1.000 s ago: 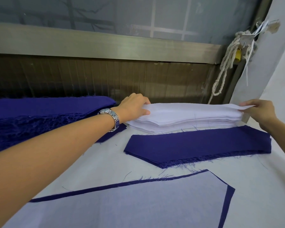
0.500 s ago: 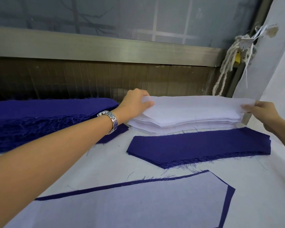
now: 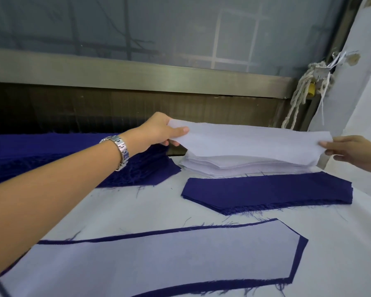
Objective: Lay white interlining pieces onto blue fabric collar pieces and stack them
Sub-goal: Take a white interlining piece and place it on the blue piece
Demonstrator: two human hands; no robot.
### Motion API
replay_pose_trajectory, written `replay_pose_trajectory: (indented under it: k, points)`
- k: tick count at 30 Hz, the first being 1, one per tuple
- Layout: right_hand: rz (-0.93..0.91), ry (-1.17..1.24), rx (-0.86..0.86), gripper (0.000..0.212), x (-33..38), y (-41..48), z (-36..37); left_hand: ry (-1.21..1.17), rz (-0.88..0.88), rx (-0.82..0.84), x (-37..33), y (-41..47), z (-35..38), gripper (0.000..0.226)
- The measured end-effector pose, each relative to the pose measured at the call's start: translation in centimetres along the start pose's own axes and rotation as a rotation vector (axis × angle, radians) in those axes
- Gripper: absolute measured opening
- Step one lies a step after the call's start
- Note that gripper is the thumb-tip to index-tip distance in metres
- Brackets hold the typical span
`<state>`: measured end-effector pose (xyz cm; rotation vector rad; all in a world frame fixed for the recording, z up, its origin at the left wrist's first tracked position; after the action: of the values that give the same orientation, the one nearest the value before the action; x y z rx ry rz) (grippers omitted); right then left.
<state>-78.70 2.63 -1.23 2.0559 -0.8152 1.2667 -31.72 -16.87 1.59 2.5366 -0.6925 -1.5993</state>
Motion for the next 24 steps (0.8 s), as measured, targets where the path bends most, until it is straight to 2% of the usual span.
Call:
replay_pose_trajectory:
  k: [2,5,11,17,21,24]
  points:
    - [0.029,0.01,0.061,0.013,0.2,-0.9,0.5,0.001,-0.046,0.003,0.6,-1.0,-1.5,0.025]
    - [0.051,0.002,0.163,0.016,0.5,-2.1,1.7,-0.035,-0.113,0.038,1.7,-2.9,-3.6,0.026]
    - [0.042,-0.06,0.287,0.054,0.8,-4.5,4.2,-0.008,-0.23,0.143,4.5,-7.7,-6.7,0.016]
    - [0.089,-0.032,0.441,0.07,0.5,-8.0,7.5,0.089,-0.297,0.164,7.2,-12.1,-10.4,0.024]
    - [0.07,-0.116,0.535,0.081,-0.9,-9.8,8.8,0.143,-0.351,0.215,9.2,-15.3,-12.3,0.039]
    - [0.054,-0.142,0.588,0.088,-1.4,-10.8,9.3,0.112,-0.375,0.274,10.1,-17.6,-13.1,0.036]
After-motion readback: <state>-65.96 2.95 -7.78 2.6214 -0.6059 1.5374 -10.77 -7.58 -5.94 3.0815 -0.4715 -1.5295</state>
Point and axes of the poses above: each hand's wrist, its own y-axis towards the middle knuckle, its own z-axis out of the palm, x = y × z, the point moved 8 cm from there along y, towards the middle knuckle, and after that the axes turned 13 degrees about -x, right-handed, at the moved point
